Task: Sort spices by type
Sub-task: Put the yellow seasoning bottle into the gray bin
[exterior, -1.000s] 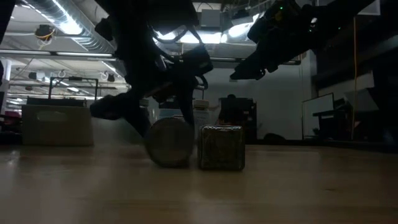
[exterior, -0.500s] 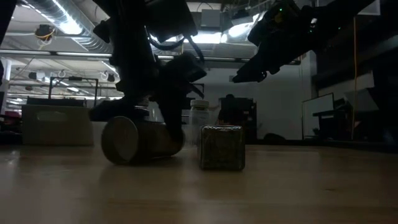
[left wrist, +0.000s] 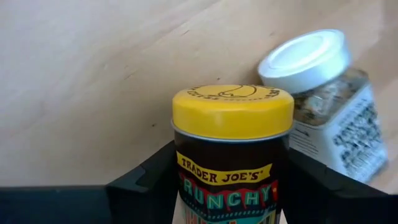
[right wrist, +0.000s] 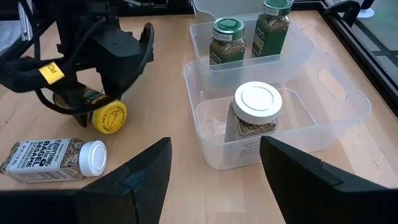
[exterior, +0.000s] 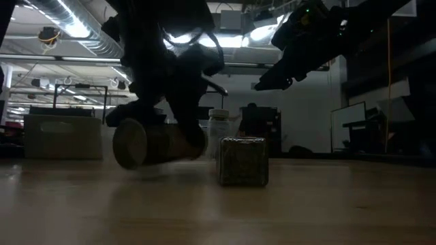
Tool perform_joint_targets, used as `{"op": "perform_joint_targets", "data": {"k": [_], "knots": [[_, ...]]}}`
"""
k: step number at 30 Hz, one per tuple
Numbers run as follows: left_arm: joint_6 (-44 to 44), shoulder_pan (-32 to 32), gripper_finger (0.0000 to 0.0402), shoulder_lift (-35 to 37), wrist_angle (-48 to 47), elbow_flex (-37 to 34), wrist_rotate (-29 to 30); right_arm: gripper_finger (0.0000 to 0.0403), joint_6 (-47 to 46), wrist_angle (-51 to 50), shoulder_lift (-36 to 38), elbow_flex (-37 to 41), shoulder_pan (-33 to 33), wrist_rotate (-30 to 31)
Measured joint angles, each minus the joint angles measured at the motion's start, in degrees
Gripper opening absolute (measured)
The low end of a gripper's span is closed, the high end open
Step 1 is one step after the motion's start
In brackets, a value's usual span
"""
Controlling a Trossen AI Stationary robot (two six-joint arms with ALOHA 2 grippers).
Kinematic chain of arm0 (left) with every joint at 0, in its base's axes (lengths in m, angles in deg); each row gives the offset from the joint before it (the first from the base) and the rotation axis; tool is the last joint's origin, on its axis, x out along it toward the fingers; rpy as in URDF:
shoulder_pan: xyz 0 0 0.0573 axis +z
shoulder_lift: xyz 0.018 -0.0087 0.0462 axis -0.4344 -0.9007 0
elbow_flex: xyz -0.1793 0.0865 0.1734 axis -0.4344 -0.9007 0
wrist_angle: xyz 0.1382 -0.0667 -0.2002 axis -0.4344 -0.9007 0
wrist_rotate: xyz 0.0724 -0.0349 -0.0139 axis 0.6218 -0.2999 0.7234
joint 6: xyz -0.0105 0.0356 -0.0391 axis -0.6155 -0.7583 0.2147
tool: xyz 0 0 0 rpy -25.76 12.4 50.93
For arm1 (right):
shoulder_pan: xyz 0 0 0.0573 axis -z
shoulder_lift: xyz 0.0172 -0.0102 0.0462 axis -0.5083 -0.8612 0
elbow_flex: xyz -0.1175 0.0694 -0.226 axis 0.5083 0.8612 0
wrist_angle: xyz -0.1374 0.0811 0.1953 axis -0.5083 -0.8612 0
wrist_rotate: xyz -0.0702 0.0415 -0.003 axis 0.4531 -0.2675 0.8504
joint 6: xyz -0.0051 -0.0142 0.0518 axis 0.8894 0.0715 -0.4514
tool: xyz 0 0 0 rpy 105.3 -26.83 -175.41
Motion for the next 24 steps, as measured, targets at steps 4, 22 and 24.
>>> {"op": "perform_joint_targets", "data": {"k": [4, 22, 24], "knots": [[-0.56, 0.05, 0.0205, 2.35, -0.42, 0.00, 1.57, 0.0246, 0.00, 0.01, 0.00, 0.00, -0.02, 0.02], [-5.23, 0.55, 0.0206, 25.32, -21.41, 0.02, 29.11, 0.0246, 0.00, 0.08, 0.00, 0.00, 0.00, 0.11], [-4.31, 0.60, 0.0206, 27.71, -25.25, 0.02, 33.36, 0.0246, 0.00, 0.01, 0.00, 0.00, -0.02, 0.11]]}}
